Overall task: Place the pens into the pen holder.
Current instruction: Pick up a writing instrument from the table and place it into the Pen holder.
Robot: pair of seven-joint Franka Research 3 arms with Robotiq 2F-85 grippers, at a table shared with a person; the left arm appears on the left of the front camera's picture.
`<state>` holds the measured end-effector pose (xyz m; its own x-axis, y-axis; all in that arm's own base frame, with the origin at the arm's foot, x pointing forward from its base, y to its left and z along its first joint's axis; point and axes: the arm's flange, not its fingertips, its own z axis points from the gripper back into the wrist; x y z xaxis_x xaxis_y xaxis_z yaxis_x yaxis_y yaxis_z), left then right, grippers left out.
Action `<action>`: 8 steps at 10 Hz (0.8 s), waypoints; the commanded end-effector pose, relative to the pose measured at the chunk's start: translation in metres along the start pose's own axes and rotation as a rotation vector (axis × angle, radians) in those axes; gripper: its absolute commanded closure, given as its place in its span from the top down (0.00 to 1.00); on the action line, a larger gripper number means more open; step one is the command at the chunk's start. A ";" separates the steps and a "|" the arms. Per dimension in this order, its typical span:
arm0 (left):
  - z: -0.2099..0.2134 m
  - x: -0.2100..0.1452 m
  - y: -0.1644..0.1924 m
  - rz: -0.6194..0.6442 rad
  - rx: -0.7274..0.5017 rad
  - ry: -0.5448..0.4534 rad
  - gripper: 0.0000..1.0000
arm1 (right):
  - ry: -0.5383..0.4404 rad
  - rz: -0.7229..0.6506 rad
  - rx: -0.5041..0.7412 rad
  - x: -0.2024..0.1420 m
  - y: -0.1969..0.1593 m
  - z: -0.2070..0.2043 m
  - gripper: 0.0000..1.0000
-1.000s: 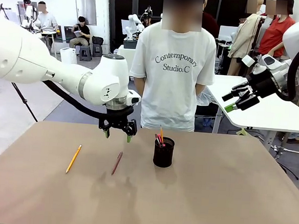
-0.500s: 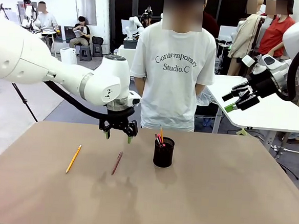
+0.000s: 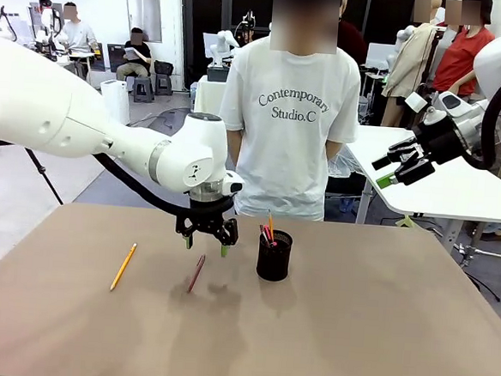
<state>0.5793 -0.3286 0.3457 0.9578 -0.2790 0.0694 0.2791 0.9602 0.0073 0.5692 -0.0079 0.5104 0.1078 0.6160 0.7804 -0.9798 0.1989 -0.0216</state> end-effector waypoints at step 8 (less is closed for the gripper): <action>-0.036 0.009 0.020 -0.012 -0.050 0.099 1.00 | 0.000 0.003 -0.003 0.002 0.000 0.001 1.00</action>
<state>0.5892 -0.3135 0.3103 0.9610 -0.2761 -0.0173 0.2758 0.9611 -0.0169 0.5692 -0.0079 0.5104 0.1078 0.6160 0.7804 -0.9798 0.1989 -0.0216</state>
